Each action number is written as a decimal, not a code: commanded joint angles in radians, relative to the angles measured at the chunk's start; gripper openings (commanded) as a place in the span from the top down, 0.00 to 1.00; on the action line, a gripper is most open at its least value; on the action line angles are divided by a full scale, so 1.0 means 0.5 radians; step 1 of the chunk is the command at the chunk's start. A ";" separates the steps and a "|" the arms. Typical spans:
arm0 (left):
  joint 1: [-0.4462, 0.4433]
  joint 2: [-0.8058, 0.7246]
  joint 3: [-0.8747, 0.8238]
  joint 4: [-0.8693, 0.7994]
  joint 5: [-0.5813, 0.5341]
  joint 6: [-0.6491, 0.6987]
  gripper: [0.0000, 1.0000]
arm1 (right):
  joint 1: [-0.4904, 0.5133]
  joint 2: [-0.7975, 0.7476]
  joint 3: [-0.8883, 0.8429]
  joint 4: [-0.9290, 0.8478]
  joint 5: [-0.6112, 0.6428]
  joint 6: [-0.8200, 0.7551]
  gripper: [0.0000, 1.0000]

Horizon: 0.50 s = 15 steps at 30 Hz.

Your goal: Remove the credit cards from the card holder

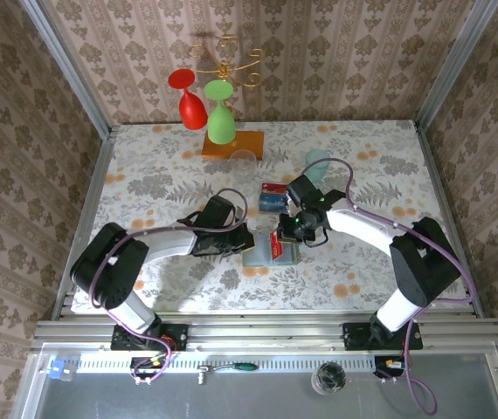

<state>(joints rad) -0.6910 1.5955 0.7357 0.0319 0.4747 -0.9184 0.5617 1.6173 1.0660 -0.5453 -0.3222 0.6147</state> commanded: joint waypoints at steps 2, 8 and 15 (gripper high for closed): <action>0.018 -0.108 0.031 -0.135 -0.026 0.063 1.00 | -0.050 -0.078 0.122 -0.222 0.093 -0.157 0.95; 0.049 -0.210 -0.007 -0.190 -0.050 0.078 0.99 | -0.094 -0.080 0.261 -0.356 0.110 -0.689 0.95; 0.098 -0.318 -0.078 -0.224 -0.075 0.079 0.97 | -0.098 -0.042 0.391 -0.467 0.359 -1.559 1.00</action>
<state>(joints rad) -0.6533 1.4647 0.7170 -0.0414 0.4519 -0.9031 0.5129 1.6051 1.2186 -0.7139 -0.2253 0.1017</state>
